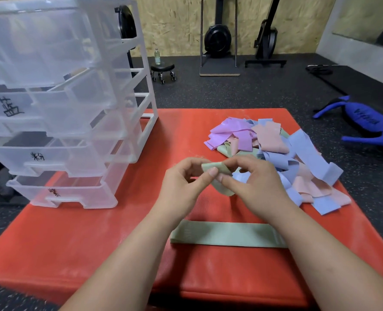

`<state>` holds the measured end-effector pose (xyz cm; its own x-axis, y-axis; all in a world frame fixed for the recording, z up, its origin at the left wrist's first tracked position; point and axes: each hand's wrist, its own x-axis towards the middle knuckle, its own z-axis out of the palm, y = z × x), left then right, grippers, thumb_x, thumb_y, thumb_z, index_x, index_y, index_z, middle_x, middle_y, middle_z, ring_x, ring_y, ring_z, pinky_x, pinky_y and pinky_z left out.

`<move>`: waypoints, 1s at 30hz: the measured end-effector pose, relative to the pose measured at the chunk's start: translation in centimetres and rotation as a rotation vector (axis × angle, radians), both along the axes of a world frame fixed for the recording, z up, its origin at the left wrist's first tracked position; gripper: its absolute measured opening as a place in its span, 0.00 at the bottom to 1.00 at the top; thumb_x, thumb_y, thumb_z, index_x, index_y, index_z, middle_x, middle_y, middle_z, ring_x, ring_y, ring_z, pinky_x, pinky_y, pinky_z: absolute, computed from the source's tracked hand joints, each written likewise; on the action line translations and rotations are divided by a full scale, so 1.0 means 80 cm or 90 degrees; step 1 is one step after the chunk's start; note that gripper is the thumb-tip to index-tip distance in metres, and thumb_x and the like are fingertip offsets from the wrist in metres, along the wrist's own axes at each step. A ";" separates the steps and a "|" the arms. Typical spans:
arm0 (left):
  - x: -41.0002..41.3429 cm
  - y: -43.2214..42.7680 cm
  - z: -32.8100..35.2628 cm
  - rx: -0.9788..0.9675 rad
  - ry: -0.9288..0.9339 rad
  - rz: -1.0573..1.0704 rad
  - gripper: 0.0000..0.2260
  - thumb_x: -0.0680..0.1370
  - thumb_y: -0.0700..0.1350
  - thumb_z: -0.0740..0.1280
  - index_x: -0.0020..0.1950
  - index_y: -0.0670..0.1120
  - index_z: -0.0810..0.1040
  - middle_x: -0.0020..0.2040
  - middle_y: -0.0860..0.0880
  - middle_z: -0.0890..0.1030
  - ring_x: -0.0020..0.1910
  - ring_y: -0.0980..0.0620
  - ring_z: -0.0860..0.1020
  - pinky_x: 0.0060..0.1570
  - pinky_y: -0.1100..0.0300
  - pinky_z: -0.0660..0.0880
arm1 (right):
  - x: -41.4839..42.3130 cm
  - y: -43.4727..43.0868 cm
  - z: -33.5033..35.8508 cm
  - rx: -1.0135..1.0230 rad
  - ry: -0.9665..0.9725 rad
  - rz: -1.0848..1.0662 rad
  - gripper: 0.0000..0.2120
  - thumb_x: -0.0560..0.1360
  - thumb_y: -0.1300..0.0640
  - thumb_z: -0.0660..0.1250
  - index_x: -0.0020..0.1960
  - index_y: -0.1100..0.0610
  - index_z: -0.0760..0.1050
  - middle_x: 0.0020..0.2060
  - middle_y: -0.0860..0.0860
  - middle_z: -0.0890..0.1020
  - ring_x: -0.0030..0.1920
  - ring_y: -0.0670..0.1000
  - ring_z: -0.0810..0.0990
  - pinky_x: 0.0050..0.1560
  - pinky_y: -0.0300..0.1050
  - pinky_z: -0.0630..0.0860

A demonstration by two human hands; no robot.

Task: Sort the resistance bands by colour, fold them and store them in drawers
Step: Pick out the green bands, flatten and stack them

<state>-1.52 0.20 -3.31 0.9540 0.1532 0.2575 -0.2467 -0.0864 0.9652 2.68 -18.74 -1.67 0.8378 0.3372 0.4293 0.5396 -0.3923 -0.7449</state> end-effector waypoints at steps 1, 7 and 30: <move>0.000 0.001 -0.002 -0.003 0.010 -0.033 0.07 0.81 0.45 0.74 0.56 0.43 0.86 0.47 0.44 0.87 0.47 0.52 0.81 0.50 0.54 0.77 | -0.001 0.003 0.004 0.054 0.027 -0.005 0.04 0.74 0.53 0.78 0.48 0.46 0.85 0.44 0.43 0.86 0.50 0.47 0.82 0.52 0.42 0.75; 0.000 0.009 -0.005 0.022 0.028 -0.049 0.09 0.83 0.47 0.71 0.50 0.42 0.85 0.44 0.39 0.86 0.43 0.50 0.79 0.49 0.45 0.78 | 0.001 -0.002 -0.001 0.184 0.197 -0.007 0.10 0.73 0.52 0.80 0.52 0.53 0.85 0.47 0.51 0.88 0.50 0.53 0.86 0.55 0.56 0.81; 0.020 0.016 -0.022 0.395 0.029 -0.014 0.05 0.80 0.51 0.74 0.47 0.54 0.80 0.40 0.55 0.82 0.36 0.57 0.77 0.43 0.54 0.74 | 0.009 -0.061 0.002 0.322 0.107 -0.187 0.07 0.75 0.59 0.78 0.51 0.51 0.85 0.43 0.46 0.87 0.43 0.43 0.83 0.45 0.34 0.77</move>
